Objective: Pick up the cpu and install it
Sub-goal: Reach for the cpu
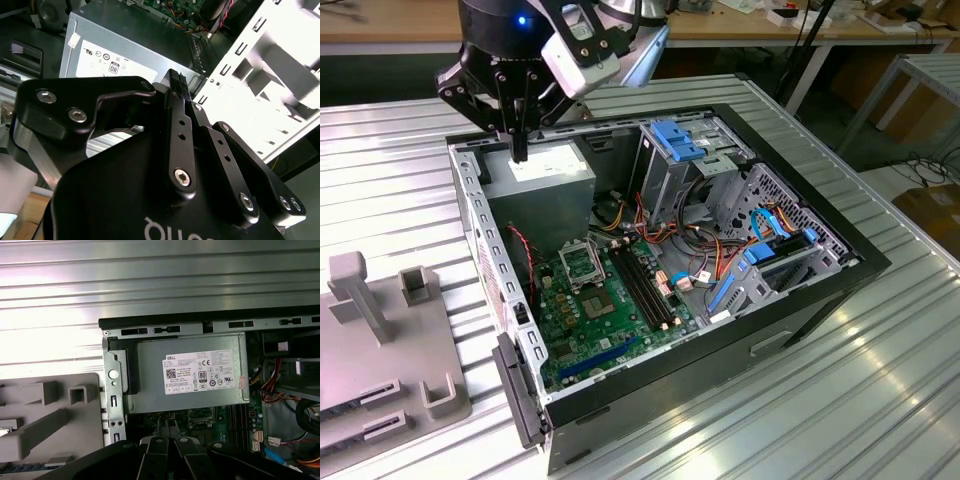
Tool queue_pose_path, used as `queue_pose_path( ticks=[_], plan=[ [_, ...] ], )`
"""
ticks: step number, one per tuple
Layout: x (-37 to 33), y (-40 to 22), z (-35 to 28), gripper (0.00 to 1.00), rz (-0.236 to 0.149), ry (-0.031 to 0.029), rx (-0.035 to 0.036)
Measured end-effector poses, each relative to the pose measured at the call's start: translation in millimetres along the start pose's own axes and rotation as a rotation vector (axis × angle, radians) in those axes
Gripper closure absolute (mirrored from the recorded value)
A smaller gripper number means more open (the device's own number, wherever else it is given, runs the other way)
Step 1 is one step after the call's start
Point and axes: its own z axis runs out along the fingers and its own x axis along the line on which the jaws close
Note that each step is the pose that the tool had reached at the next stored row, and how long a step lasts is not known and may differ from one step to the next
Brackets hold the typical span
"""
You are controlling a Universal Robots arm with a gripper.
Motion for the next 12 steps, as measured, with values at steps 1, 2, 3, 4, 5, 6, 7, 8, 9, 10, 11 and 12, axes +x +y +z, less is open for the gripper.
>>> queue_pose_path(
  ticks=[1, 2, 3, 4, 5, 6, 7, 8, 9, 10, 11, 12],
  plan=[
    [0.5, 0.0, 0.0, 0.89, 0.000, 0.0000, 0.0000],
    [0.9, -0.1, 0.0, 0.89, 0.000, 0.0000, -0.0001],
    [1.3, -0.1, 0.0, 0.89, 0.000, 0.0000, 0.0000],
    [1.9, -0.1, 0.1, 0.89, 0.000, 0.0000, 0.0000],
    [2.4, -0.2, 0.1, 0.89, 0.000, 0.0000, 0.0000],
    [2.8, -0.2, 0.1, 0.89, 0.000, 0.0000, 0.0000],
    [3.3, -0.3, 0.1, 0.89, 0.000, 0.0000, 0.0000],
    [4.0, -0.3, 0.1, 0.89, 0.000, 0.0000, 0.0000],
    [4.4, -0.3, 0.1, 0.89, 0.000, 0.0000, 0.0000],
    [5.0, -0.4, 0.1, 0.89, 0.000, -0.0001, -0.0001],
    [5.6, -0.4, 0.1, 0.89, 0.000, -0.0001, 0.0000],
    [6.5, -0.5, 0.1, 0.89, 0.000, 0.0000, 0.0000]
  ],
)
